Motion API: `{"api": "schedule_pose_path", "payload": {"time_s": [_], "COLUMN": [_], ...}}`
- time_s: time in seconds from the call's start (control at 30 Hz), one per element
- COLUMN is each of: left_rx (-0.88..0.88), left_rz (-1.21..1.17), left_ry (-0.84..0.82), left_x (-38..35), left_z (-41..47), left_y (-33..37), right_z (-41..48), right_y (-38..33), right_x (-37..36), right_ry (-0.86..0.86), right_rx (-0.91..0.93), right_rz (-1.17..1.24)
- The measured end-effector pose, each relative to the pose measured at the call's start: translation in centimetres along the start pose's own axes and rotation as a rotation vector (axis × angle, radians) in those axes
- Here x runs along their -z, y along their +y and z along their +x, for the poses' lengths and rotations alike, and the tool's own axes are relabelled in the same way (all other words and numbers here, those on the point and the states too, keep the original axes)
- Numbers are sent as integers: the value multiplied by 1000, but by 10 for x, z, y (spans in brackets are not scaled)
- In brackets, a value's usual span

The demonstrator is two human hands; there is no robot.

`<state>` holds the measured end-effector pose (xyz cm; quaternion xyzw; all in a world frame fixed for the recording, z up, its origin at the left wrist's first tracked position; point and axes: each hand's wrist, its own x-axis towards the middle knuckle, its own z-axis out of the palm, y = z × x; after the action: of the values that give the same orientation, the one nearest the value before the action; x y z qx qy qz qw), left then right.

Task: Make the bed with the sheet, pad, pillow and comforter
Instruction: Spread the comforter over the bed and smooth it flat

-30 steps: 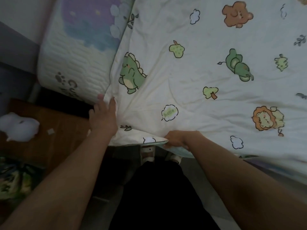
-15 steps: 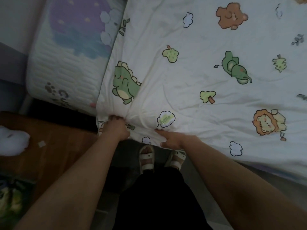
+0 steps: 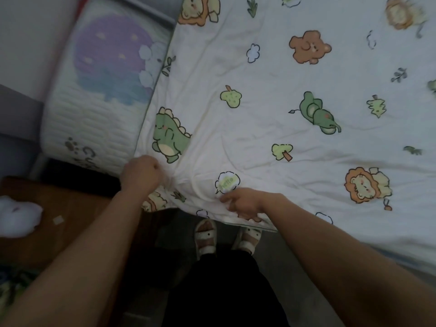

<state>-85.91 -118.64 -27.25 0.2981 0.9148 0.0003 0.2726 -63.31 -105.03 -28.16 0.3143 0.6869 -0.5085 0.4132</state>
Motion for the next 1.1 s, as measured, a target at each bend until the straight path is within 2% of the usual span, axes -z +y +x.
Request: {"api": "schedule_pose_path", "payload": {"time_s": [0.07, 0.1, 0.23, 0.27, 0.43, 0.5, 0.63, 0.77, 0.9, 0.97, 1.07, 1.1], "left_rx": [67, 119, 288, 300, 404, 419, 343, 261, 155, 107, 92, 89], "left_rz": [-145, -228, -670, -717, -568, -500, -520, -420, -425, -423, -299, -247], "left_ry": [214, 249, 1, 1, 313, 283, 234, 327, 410, 244, -269, -391], "left_x": [16, 21, 7, 1, -1, -1, 6, 17, 24, 19, -4, -15], "left_z": [4, 7, 23, 26, 42, 46, 44, 26, 3, -4, -12, -14], "left_y": [-6, -10, -21, -24, -55, -63, -54, -28, -4, 1, -2, -5], "right_z": [-7, -9, -3, 2, 16, 19, 23, 20, 8, 0, -8, -9], "right_y": [-8, -14, -37, -42, -53, -51, -51, -51, -53, -52, -49, -47], "right_x": [7, 9, 6, 2, -9, -9, -6, -1, 8, 14, 20, 21], "right_ry": [25, 31, 17, 7, -11, -11, 2, 32, 74, 92, 118, 125], "right_rx": [9, 27, 74, 85, 96, 79, 62, 63, 64, 76, 90, 93], "right_rz": [13, -11, -43, -53, -121, -121, -136, -177, -184, -182, -186, -187]}}
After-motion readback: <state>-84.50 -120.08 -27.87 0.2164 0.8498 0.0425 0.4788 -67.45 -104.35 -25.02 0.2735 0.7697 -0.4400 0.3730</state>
